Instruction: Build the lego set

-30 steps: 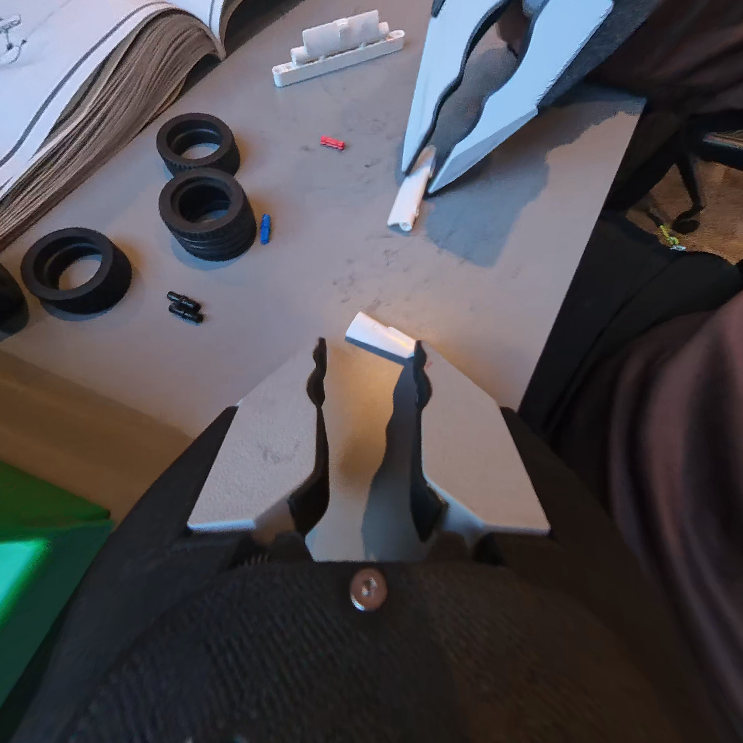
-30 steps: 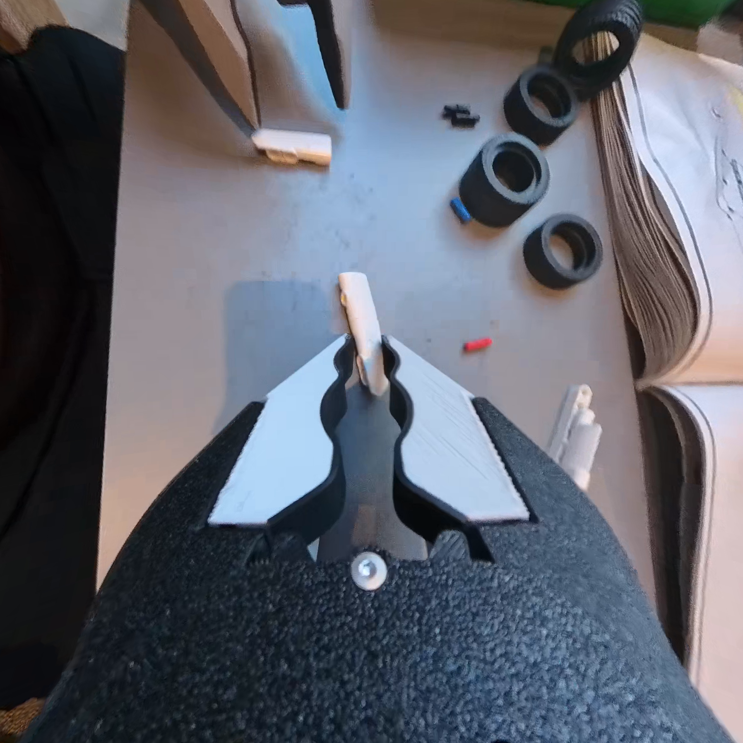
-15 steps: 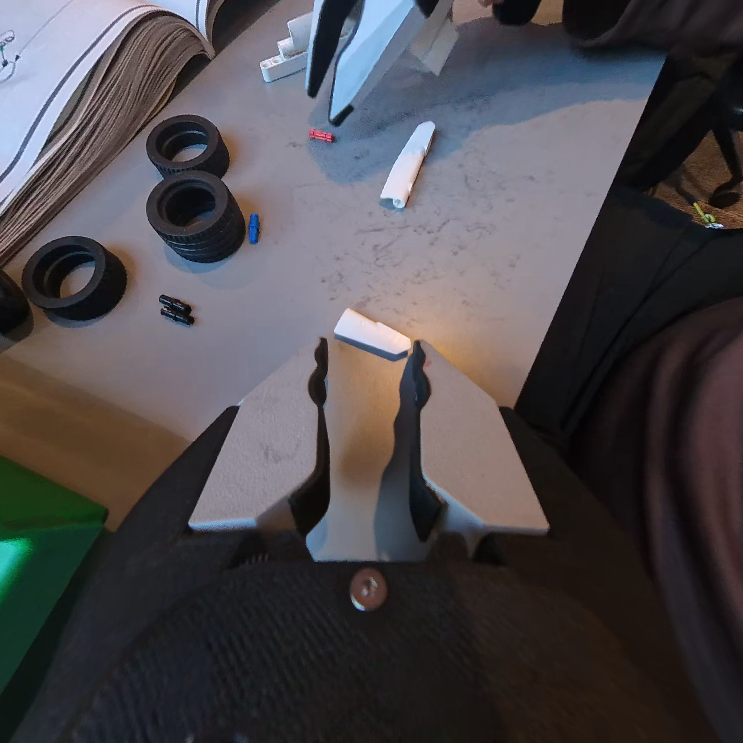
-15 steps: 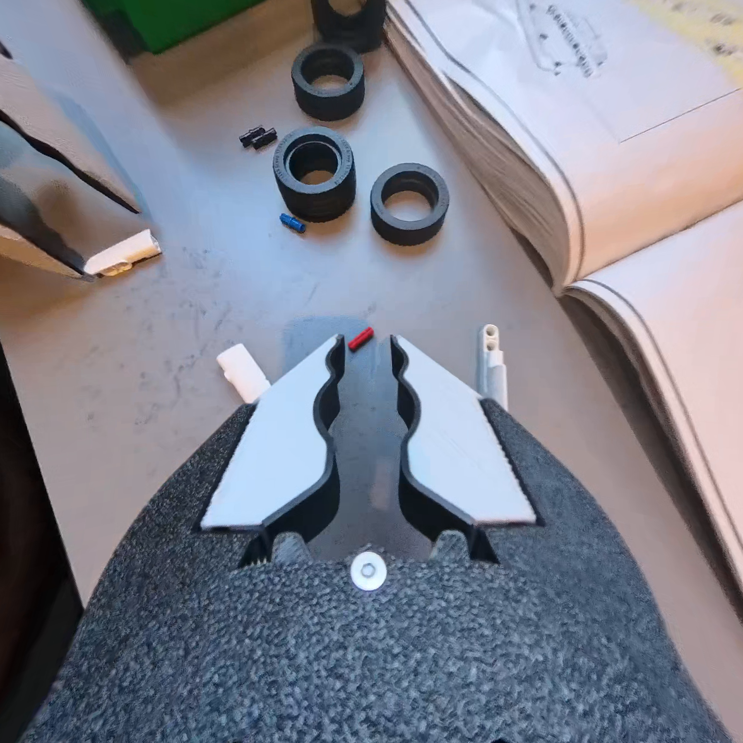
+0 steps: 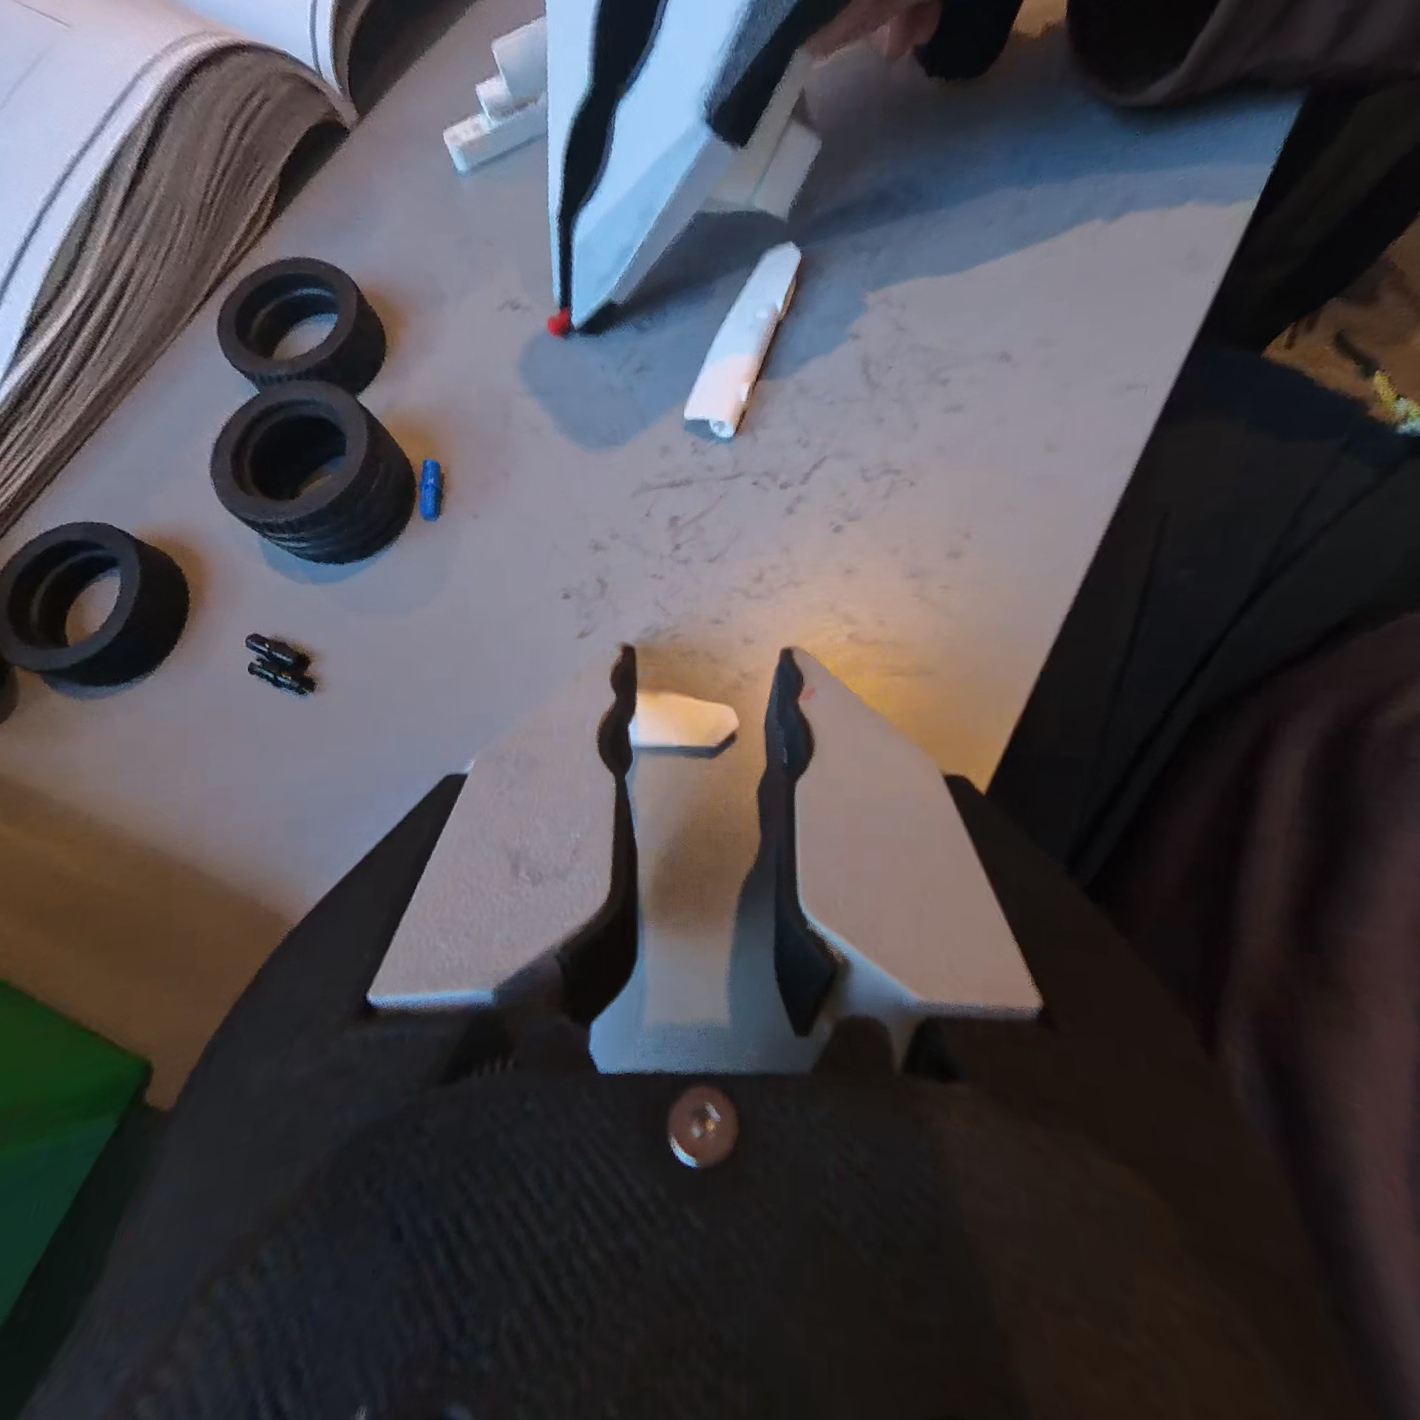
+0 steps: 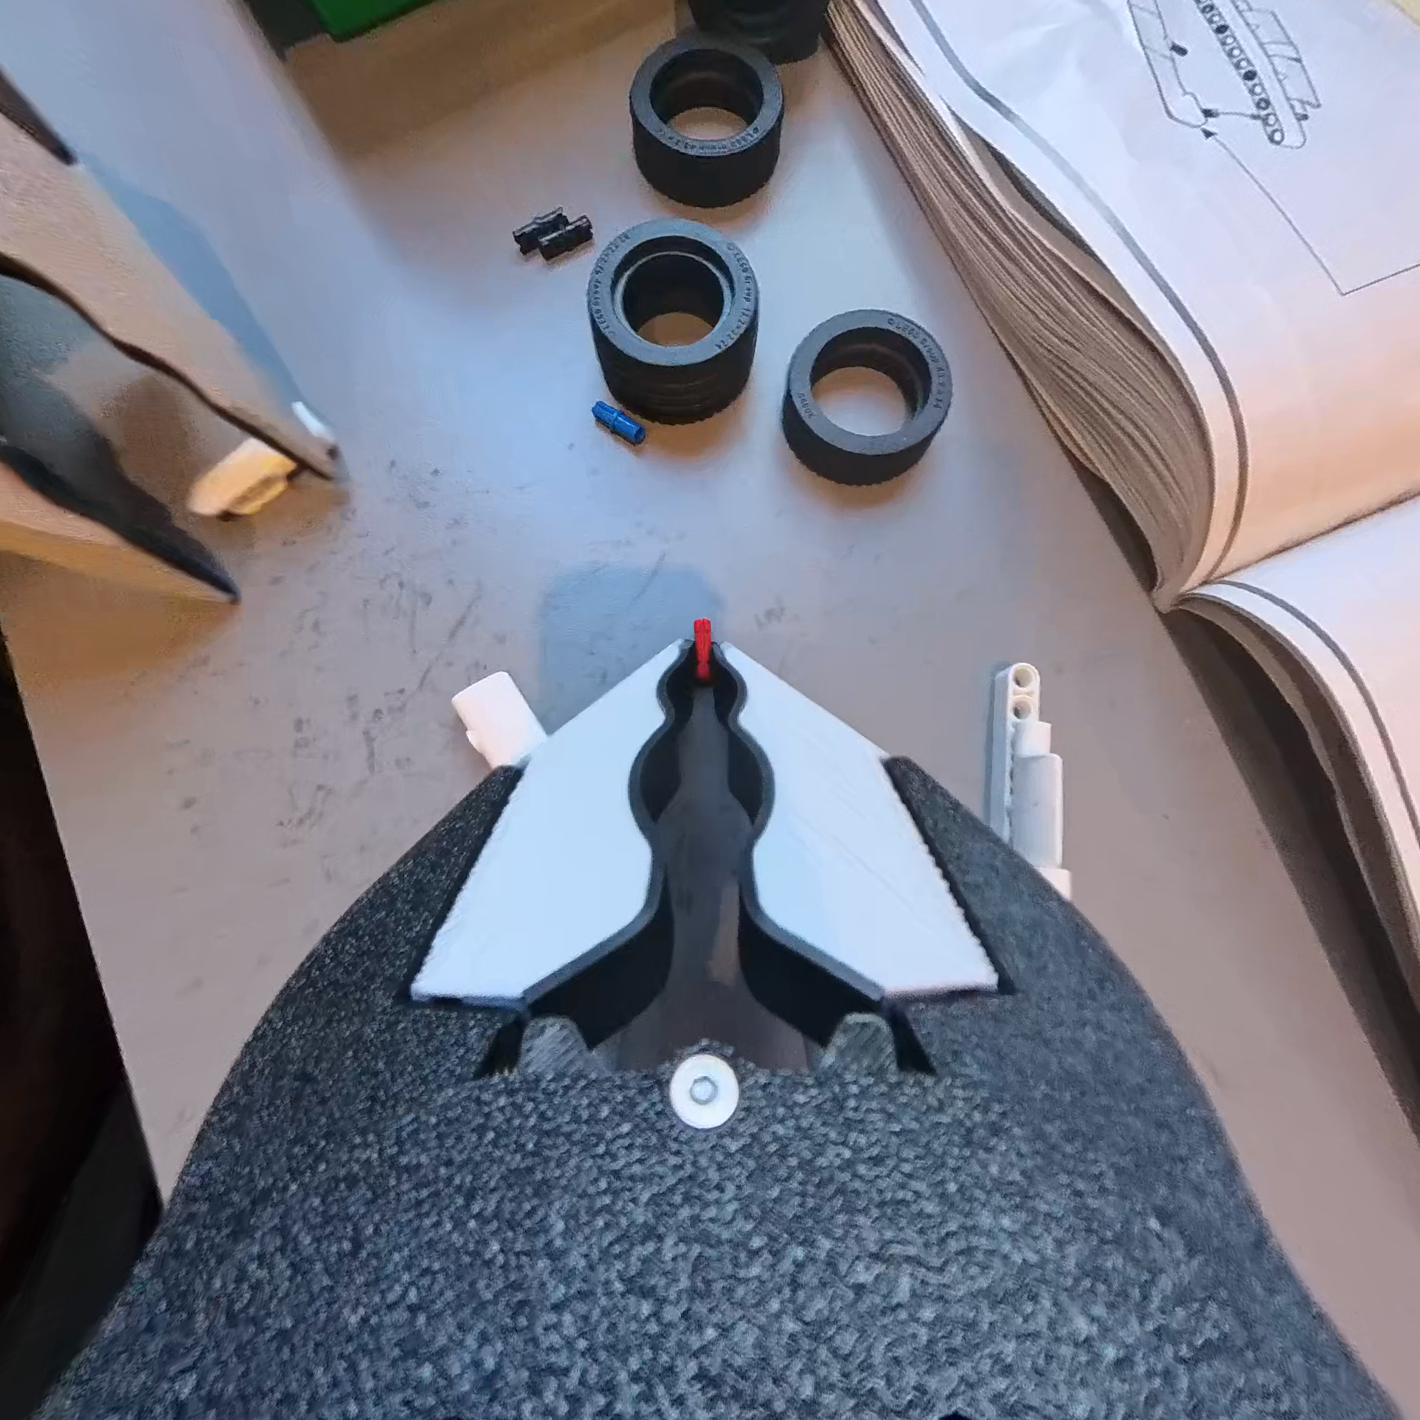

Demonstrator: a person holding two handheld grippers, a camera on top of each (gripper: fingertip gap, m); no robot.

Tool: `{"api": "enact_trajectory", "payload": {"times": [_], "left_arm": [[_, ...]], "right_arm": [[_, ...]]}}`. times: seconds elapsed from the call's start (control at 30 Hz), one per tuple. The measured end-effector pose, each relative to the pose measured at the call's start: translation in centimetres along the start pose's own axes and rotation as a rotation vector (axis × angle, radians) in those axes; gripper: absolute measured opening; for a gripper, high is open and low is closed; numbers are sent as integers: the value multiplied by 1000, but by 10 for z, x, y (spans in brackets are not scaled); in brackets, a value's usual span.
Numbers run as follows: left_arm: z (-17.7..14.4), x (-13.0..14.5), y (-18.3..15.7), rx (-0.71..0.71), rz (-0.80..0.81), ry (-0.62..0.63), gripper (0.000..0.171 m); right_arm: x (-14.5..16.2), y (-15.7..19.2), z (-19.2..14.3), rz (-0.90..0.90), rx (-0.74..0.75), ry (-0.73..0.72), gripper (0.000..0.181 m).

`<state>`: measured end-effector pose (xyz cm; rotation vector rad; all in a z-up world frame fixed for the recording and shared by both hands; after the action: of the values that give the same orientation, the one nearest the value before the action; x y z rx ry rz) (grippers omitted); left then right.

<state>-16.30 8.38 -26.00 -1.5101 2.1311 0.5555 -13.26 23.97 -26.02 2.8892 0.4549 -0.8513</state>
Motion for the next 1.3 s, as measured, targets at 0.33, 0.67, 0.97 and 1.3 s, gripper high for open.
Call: {"api": "enact_trajectory", "payload": {"times": [0.33,0.67,0.97,1.3], "left_arm": [[-13,19,35,-23,-80,3,33],[-7,-5,12,31,197,47,19],[7,-15,15,61,213,89,13],[11,-14,17,152,195,26,1]], "right_arm": [[-28,52,-4,-205,-138,-111,4],[-27,79,8,-386,-140,-51,14],[1,56,-21,-375,-112,-55,26],[7,41,-31,-315,-113,-154,34]]}}
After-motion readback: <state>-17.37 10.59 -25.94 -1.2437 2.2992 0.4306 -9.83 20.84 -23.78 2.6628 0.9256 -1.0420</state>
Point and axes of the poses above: each gripper's, where its closed fingertips meet, z out along the fingers, x out of its underside, y = z × x across the jaws, the point moved 5 cm from there along -z, back along the fingers, and after that the axes turned 10 degrees about y, right-handed, at the moved point
